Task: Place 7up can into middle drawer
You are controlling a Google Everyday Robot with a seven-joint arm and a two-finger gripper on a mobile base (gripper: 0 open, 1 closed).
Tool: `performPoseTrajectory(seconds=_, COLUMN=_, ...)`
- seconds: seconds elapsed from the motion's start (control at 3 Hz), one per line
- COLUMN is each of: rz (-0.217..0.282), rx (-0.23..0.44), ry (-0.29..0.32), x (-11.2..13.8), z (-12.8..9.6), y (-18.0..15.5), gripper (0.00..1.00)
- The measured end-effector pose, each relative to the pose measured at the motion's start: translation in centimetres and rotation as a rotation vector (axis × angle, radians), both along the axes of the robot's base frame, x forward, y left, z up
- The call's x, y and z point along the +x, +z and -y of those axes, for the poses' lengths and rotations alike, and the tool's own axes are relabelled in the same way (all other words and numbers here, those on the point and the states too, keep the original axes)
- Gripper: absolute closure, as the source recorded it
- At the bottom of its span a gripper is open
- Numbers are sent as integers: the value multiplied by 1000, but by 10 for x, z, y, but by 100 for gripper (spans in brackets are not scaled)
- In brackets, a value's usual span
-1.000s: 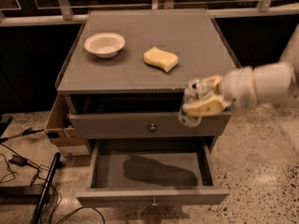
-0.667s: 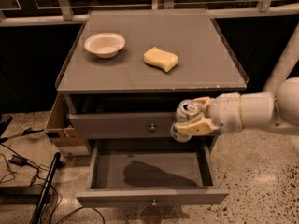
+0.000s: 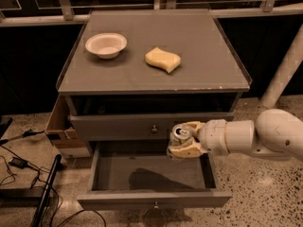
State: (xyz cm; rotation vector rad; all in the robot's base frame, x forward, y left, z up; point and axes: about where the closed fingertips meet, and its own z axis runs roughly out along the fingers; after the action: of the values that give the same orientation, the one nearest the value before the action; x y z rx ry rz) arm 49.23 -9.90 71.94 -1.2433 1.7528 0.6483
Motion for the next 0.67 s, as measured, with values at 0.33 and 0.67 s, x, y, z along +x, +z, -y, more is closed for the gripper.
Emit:
performPoseTrajectory(seconds=0.33, rz=9, rx=-19, ry=12, x=-1, z=-1, y=-25, gripper=100)
performPoseTrajectory(seconds=0.67, rz=23, rx=0, ry=16, x=8, z=-7, y=-70, gripper=100)
